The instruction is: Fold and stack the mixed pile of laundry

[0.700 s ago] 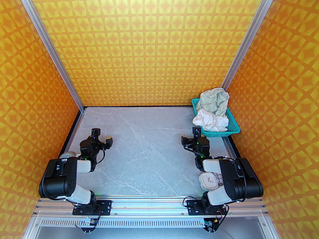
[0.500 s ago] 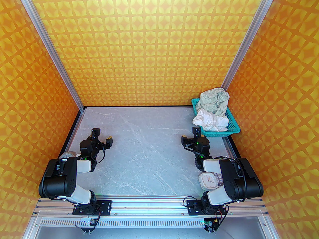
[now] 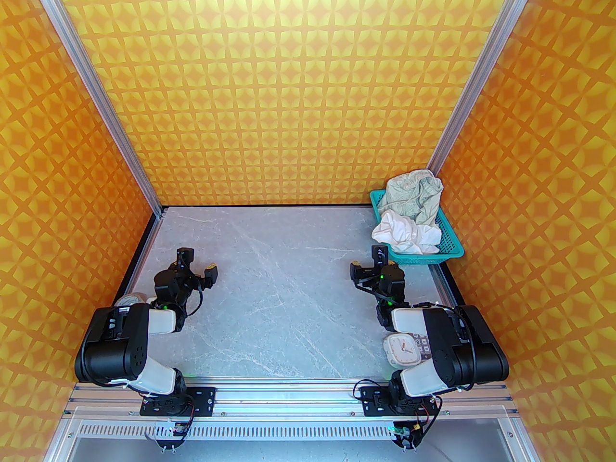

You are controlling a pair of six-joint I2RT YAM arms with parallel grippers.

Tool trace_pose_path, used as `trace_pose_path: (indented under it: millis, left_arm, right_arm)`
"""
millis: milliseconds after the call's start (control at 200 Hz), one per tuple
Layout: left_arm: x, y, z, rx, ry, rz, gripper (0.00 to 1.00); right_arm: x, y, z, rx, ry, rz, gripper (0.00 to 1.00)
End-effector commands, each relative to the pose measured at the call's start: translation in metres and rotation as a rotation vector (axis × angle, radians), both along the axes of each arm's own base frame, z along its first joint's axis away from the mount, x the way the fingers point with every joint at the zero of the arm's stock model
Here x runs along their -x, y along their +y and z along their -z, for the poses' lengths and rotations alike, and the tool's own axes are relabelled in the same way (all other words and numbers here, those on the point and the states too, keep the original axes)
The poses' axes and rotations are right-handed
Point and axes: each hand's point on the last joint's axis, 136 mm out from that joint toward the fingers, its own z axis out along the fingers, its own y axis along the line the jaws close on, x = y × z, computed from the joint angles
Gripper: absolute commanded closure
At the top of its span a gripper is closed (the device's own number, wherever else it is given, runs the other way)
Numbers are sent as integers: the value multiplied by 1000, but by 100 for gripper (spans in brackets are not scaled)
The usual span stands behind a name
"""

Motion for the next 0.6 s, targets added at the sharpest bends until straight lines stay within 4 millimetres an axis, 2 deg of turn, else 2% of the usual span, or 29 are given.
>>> trace_pose_path:
  millis: [0,410,465,595]
  left_arm:
    - [0,1,-1,3,-8,5,1]
    - [0,1,-2,-1,-12,5,0]
    - [0,-1,-3,-16,-13,0,5]
    - [8,-6,-23,-73,4,-54,7]
  right_arm:
    - [-4,4,-7,-4,-17,-13,2]
    - [-4,2,-7,-6,-18,-5,2]
    - [-2,-4,-8,-7,-28,32,1]
    - [6,-18,-26,-6,-71,113,2]
